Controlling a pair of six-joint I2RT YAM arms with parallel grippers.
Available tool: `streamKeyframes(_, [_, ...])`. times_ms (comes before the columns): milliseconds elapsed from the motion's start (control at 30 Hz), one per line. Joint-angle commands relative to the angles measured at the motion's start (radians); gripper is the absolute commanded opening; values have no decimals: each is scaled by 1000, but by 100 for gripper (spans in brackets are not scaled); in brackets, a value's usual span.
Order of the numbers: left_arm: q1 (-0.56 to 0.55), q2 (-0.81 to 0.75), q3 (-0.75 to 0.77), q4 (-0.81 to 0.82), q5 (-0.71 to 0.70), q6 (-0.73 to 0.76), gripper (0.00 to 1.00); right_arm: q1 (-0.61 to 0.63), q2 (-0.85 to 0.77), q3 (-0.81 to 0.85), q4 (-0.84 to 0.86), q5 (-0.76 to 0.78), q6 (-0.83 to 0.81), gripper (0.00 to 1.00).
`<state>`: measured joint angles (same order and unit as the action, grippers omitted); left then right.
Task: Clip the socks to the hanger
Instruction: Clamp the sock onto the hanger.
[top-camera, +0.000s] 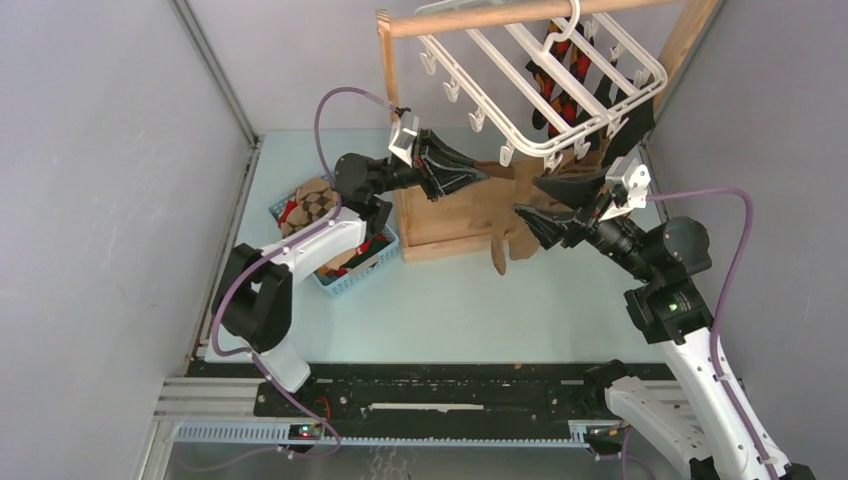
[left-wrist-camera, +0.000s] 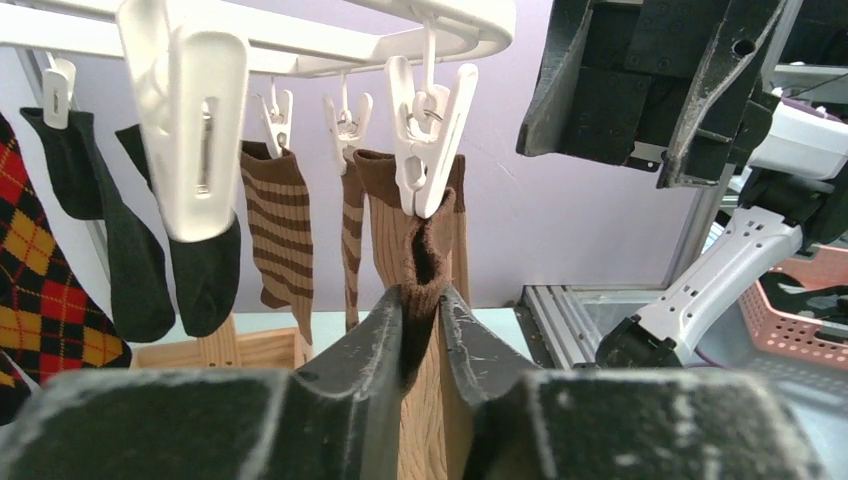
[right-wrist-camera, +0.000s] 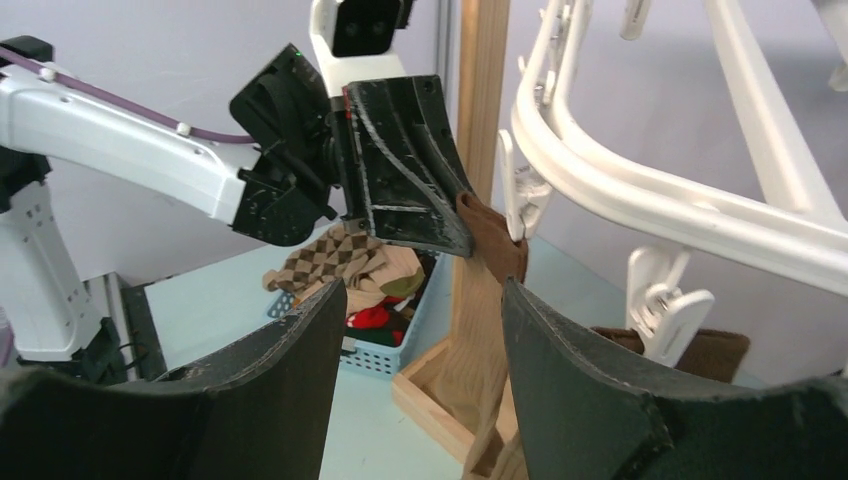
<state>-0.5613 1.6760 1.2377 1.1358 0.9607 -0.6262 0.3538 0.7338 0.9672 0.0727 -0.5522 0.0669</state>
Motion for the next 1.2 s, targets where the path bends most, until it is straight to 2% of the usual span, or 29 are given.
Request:
streamKeyframes(0, [-11, -2, 55, -3, -7, 17, 18, 0, 17, 8, 64, -70, 38, 67])
streamKeyframes(200, [-14, -18, 54, -5, -5, 15, 5, 49, 68, 20, 125, -39, 33, 71])
streamKeyframes(367, [-15, -34, 44, -7, -5, 20, 4, 111, 110, 28, 164, 105, 16, 74])
streamKeyframes(700, [-15, -35, 64, -27, 12, 33, 3, 150, 126, 34, 177, 325, 10, 72])
streamKeyframes(1167, [-18, -18, 114, -28, 35, 11, 2, 216, 211, 33, 323, 463, 81, 76])
